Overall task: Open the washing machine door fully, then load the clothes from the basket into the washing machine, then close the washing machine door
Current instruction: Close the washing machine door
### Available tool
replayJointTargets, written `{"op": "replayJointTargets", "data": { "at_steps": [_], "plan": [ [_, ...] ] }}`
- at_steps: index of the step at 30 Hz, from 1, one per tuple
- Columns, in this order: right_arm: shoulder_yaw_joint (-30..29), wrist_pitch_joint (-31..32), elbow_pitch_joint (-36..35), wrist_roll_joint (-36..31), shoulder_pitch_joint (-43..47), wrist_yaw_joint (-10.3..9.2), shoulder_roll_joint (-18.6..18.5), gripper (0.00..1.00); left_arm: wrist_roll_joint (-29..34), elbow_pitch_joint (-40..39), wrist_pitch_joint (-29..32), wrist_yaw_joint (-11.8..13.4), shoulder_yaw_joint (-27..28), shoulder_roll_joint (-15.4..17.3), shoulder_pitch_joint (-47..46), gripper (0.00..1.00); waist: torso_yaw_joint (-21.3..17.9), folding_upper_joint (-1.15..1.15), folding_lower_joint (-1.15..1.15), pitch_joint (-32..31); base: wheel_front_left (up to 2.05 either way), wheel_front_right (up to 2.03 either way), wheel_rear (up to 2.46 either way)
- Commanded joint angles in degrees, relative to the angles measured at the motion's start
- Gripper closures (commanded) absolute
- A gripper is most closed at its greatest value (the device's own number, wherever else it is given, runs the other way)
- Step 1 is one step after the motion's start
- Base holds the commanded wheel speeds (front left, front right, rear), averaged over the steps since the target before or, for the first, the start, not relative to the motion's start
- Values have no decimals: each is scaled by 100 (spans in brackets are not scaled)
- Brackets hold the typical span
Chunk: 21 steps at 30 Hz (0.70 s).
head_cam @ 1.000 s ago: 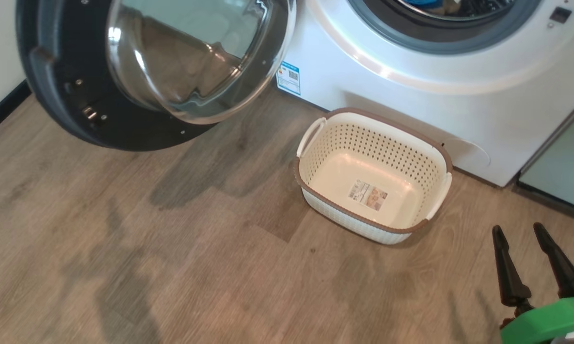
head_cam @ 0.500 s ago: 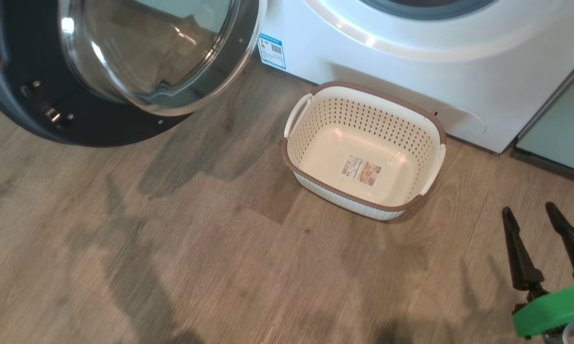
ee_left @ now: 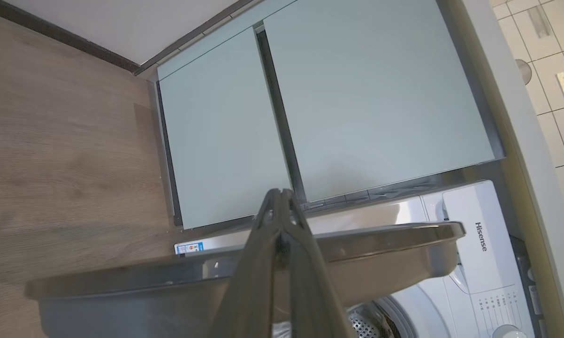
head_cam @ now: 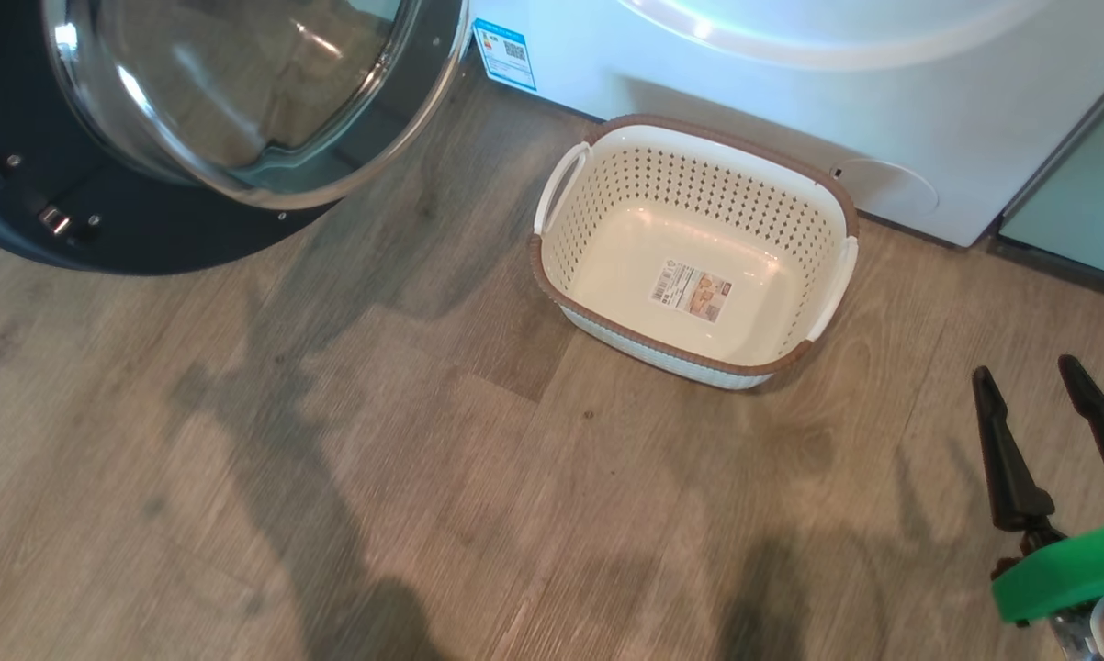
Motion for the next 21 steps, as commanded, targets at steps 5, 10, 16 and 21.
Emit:
{"op": "replayJointTargets", "data": {
  "at_steps": [5, 10, 16, 21],
  "plan": [
    [112, 43, -240, -41, -226, -16, -168, 0, 125, -86, 164, -36, -35, 353, -189, 100, -29, 0, 0, 86, 0, 0, 0],
    [100, 56, -235, -48, -261, -16, -178, 0, 154, -20, 268, -61, -107, 341, -214, 100, -31, 0, 0, 136, 0, 0, 0],
    [93, 59, -218, -50, -270, -16, -183, 0, 160, 2, 368, -89, -152, 332, -223, 100, -12, 0, 0, 149, 0, 0, 0],
    [94, 59, -191, -54, -276, -16, -178, 0, 166, -12, 526, -108, -210, 342, -196, 100, 25, 0, 0, 140, 0, 0, 0]
  ]
}}
